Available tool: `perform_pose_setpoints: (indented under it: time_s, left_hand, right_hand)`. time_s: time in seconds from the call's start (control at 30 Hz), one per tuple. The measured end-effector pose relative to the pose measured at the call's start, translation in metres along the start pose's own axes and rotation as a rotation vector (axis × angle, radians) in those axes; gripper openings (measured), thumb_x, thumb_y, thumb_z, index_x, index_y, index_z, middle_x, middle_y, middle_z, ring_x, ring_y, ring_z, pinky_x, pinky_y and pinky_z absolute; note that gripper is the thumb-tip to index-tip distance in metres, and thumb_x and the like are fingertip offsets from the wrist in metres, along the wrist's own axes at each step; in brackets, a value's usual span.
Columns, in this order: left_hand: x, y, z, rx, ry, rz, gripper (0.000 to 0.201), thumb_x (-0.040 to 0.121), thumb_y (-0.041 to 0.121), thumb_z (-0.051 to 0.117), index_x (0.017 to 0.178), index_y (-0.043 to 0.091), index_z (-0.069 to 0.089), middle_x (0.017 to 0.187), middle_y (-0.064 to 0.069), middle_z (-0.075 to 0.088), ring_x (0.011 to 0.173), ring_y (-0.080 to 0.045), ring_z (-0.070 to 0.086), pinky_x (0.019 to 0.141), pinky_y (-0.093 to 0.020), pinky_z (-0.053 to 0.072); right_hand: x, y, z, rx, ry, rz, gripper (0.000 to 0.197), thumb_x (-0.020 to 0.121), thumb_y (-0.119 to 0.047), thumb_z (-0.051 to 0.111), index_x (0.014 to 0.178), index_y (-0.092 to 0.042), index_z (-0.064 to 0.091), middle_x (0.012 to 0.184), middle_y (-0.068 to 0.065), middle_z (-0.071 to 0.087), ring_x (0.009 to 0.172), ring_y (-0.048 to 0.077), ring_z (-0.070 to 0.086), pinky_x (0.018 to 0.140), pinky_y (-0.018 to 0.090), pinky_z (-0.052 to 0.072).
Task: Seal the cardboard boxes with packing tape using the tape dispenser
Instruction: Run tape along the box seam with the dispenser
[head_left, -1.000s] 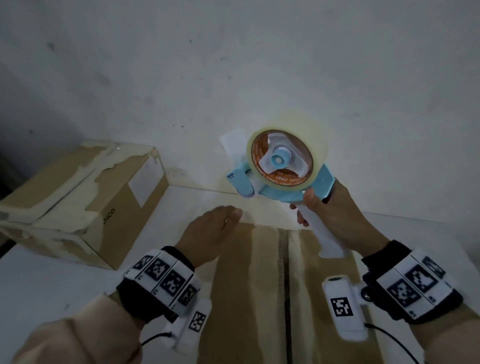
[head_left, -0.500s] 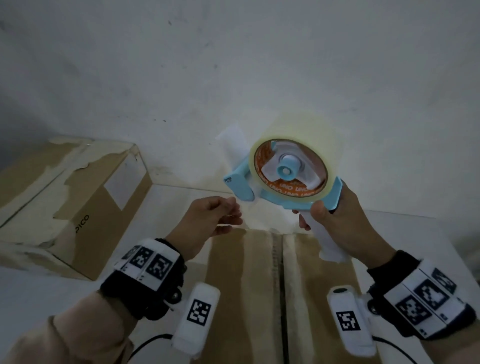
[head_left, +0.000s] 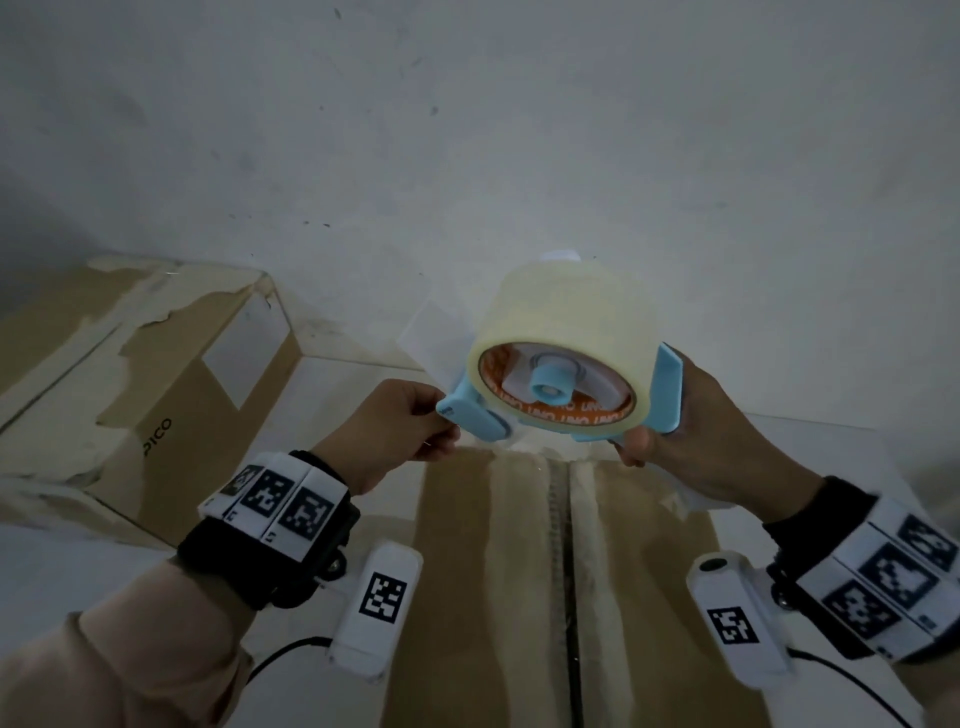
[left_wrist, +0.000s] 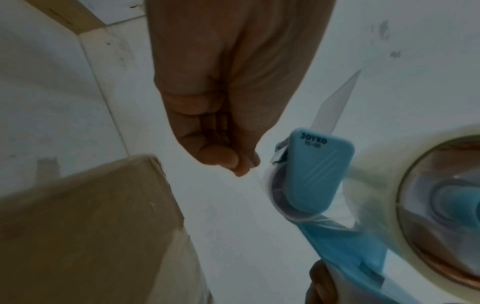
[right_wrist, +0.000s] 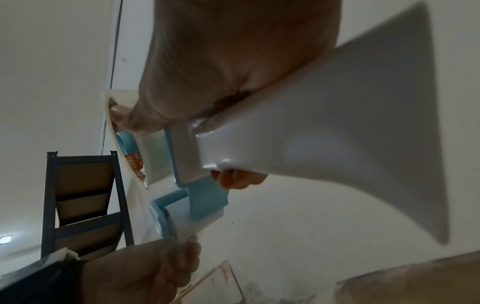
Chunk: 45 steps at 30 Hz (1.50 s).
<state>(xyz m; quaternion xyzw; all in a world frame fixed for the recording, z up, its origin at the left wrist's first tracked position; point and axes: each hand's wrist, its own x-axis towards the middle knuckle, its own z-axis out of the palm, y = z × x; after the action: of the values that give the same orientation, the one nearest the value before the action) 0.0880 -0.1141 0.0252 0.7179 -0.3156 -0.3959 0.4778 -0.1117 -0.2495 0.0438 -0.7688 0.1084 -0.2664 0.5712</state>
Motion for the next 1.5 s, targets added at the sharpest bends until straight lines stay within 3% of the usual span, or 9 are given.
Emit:
perform_pose_setpoints:
  time_s: [0.13,0.37,0.53,0.7,0.83,0.93,1.07,1.2,1.5]
  left_hand:
    - [0.004,-0.003,-0.001,0.037,0.007,0.004,0.027,0.091,0.001,0.051,0.066,0.009,0.059,0.062,-0.005,0.058,0.043,0.000,0.055,0.046,-0.009,0.047]
    - [0.008,-0.033,-0.034,0.055,0.122,-0.037,0.019,0.089,0.018,0.056,0.076,0.007,0.064,0.067,-0.006,0.058,0.045,0.000,0.054,0.047,-0.009,0.046]
    - [0.011,-0.038,-0.033,0.084,0.129,-0.020,0.022,0.091,0.021,0.054,0.076,0.007,0.063,0.069,-0.004,0.058,0.040,0.002,0.050,0.043,-0.010,0.043]
    - [0.009,-0.042,-0.038,0.084,0.118,-0.057,0.022,0.090,0.027,0.055,0.078,0.011,0.064,0.072,0.000,0.061,0.045,-0.002,0.052,0.045,-0.011,0.043]
    - [0.011,-0.044,-0.035,0.106,0.130,-0.034,0.018,0.089,0.025,0.058,0.080,0.010,0.064,0.071,0.002,0.062,0.043,0.001,0.050,0.044,-0.009,0.043]
    - [0.012,-0.049,-0.034,0.123,0.146,-0.034,0.017,0.089,0.024,0.057,0.079,0.012,0.064,0.072,0.002,0.062,0.040,0.001,0.048,0.042,-0.008,0.041]
    - [0.013,-0.054,-0.033,0.118,0.159,-0.046,0.020,0.089,0.026,0.057,0.076,0.014,0.064,0.071,0.002,0.062,0.039,0.001,0.047,0.042,-0.008,0.039]
    - [0.016,-0.055,-0.030,0.118,0.154,-0.059,0.020,0.090,0.025,0.056,0.075,0.013,0.064,0.072,0.002,0.062,0.048,-0.006,0.048,0.041,-0.008,0.039]
    - [0.018,-0.060,-0.029,0.131,0.145,-0.066,0.019,0.090,0.025,0.056,0.078,0.012,0.064,0.072,0.002,0.062,0.054,-0.011,0.046,0.041,-0.008,0.038]
  right_hand:
    - [0.003,-0.001,-0.005,-0.038,-0.039,0.010,0.059,0.060,-0.054,0.068,0.101,-0.018,0.045,0.082,-0.025,0.067,0.068,-0.007,0.062,0.057,0.006,0.046]
    - [-0.003,-0.001,-0.033,-0.140,-0.088,0.102,0.067,0.053,-0.074,0.067,0.095,-0.025,0.050,0.066,-0.018,0.065,0.048,0.001,0.055,0.043,0.018,0.046]
    - [0.001,0.005,-0.033,-0.238,-0.123,0.119,0.073,0.043,-0.081,0.064,0.094,-0.030,0.050,0.077,-0.026,0.065,0.058,-0.006,0.060,0.048,0.007,0.044]
    - [0.009,0.008,-0.039,-0.319,-0.121,0.108,0.066,0.045,-0.085,0.059,0.096,-0.045,0.050,0.086,-0.006,0.062,0.071,0.000,0.062,0.054,0.013,0.049]
    - [0.011,0.015,-0.039,-0.400,-0.208,0.181,0.085,0.045,-0.087,0.056,0.104,-0.027,0.048,0.091,-0.009,0.055,0.076,0.007,0.060,0.061,0.028,0.051]
    - [0.008,0.017,-0.038,-0.333,-0.182,0.161,0.063,0.046,-0.085,0.058,0.093,-0.044,0.047,0.086,-0.003,0.053,0.066,0.002,0.059,0.052,0.016,0.047]
    - [0.011,0.018,-0.036,-0.348,-0.172,0.153,0.073,0.046,-0.087,0.055,0.097,-0.035,0.044,0.090,-0.001,0.051,0.070,-0.001,0.060,0.050,0.010,0.045]
    - [0.012,0.020,-0.036,-0.357,-0.182,0.148,0.068,0.045,-0.087,0.055,0.095,-0.042,0.045,0.091,-0.002,0.051,0.073,-0.003,0.060,0.051,0.008,0.045]
    - [0.012,0.023,-0.037,-0.363,-0.167,0.186,0.075,0.045,-0.085,0.057,0.096,-0.032,0.044,0.082,-0.002,0.057,0.059,0.001,0.061,0.045,0.015,0.048]
